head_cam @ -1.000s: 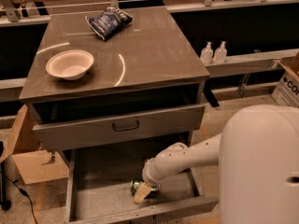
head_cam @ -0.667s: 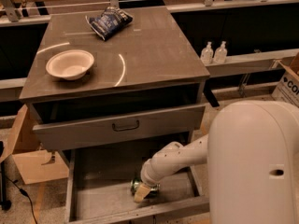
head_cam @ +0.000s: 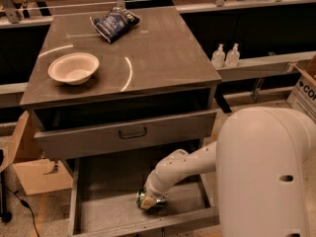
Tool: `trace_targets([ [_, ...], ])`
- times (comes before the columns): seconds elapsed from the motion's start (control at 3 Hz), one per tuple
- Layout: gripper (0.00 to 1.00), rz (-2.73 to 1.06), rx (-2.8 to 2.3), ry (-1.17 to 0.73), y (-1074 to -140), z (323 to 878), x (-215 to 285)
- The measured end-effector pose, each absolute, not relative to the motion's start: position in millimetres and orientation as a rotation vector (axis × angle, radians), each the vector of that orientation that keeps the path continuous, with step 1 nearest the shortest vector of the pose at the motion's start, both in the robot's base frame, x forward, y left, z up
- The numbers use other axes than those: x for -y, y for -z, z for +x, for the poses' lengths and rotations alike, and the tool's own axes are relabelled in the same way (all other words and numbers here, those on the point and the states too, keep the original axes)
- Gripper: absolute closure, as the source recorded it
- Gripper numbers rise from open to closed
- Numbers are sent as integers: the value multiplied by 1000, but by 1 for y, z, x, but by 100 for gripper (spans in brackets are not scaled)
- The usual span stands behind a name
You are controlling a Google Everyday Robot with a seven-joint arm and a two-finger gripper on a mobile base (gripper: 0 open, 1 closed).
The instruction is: Pick green can from middle drawer and place on counter
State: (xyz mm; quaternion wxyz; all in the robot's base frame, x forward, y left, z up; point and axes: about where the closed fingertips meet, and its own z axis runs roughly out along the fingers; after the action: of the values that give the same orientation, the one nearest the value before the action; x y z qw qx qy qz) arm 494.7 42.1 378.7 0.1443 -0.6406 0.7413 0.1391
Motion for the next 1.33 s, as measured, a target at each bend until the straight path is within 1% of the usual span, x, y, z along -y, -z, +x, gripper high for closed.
trace_targets([
  [0.33, 86, -1882, -2118, -468, -381, 490, -48],
  [0.67, 100, -1773, -2141, -482, -414, 490, -38],
  [1.33, 100, -1327, -2240, -371, -545, 475, 15],
])
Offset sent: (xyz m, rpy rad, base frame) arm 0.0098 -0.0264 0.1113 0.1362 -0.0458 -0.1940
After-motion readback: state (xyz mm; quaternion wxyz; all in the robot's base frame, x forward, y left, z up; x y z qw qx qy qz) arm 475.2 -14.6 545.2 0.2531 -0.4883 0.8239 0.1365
